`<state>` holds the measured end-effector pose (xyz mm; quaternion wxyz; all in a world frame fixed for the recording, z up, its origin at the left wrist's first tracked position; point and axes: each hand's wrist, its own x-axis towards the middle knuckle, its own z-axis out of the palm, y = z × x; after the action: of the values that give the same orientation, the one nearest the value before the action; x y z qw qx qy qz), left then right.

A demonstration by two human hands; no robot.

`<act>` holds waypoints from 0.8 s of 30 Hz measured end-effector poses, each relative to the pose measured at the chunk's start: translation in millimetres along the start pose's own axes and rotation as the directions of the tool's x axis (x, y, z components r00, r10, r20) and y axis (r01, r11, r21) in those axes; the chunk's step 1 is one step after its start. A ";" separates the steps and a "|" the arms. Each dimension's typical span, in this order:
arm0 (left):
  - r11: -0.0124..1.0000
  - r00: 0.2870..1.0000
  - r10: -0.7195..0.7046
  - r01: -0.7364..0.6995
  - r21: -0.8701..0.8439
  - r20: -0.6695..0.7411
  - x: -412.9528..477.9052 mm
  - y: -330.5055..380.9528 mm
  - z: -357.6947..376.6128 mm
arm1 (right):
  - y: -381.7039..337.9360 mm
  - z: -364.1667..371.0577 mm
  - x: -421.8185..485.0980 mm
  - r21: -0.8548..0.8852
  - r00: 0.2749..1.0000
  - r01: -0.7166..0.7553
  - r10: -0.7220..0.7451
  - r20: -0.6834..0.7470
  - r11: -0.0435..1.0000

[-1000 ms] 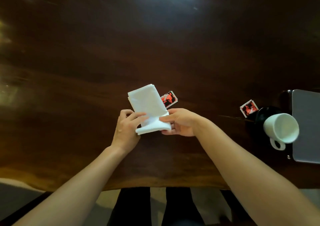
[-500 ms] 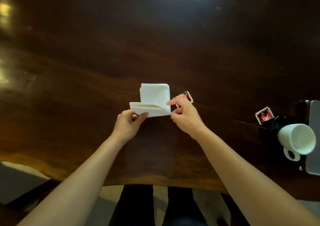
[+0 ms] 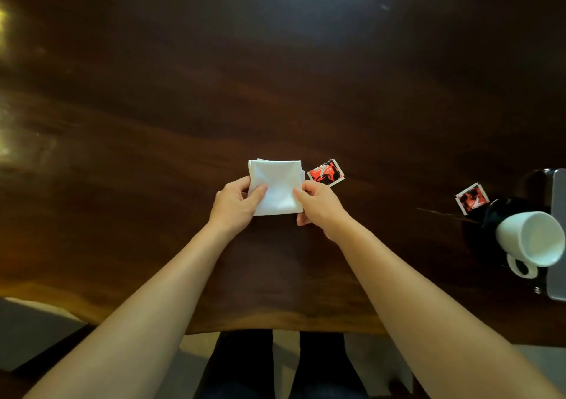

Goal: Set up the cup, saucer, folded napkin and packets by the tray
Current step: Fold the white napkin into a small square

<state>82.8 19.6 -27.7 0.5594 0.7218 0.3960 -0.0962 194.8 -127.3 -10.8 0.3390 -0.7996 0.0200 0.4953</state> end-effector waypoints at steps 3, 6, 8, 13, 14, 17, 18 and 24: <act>1.000 0.997 0.016 -0.016 0.003 0.070 0.5 1.4 -1.1 | 2.0 -1.5 -1.2 0.053 0.999 -0.042 0.040 0.037 0.998; 0.999 0.993 0.013 -0.018 0.044 0.118 -1.7 1.8 -4.1 | 1.9 -0.9 -7.3 0.089 0.994 -0.100 0.095 0.052 0.991; 0.994 0.993 0.021 -0.032 0.101 0.113 -2.8 2.9 -3.9 | 4.3 1.4 -8.9 0.113 0.992 -0.128 0.125 0.033 0.985; 0.974 0.998 0.059 -0.059 0.221 0.004 0.1 4.1 2.4 | 5.6 11.3 -8.3 0.069 0.992 -0.079 0.085 -0.097 0.995; 0.971 0.998 0.070 -0.067 0.228 -0.006 0.3 3.0 3.5 | 7.0 13.5 -9.6 0.053 0.991 -0.055 0.061 -0.118 0.997; 0.962 0.992 0.098 -0.074 0.261 -0.077 -1.9 1.8 9.1 | 15.8 18.8 -16.4 0.007 0.973 0.041 -0.038 -0.230 0.999; 0.952 0.983 0.129 -0.087 0.295 -0.127 -4.5 3.2 11.0 | 17.7 20.1 -20.2 -0.024 0.956 0.070 -0.074 -0.284 0.997; 0.493 0.750 0.661 -0.416 0.764 -0.018 -9.0 1.8 19.5 | 19.4 40.1 -27.3 -0.551 0.645 0.396 -0.650 -0.402 0.735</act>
<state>84.0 -1.9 -28.1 0.1616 0.9727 0.1576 0.0539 142.6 -128.0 -10.1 0.2704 -0.9311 -0.2229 0.1013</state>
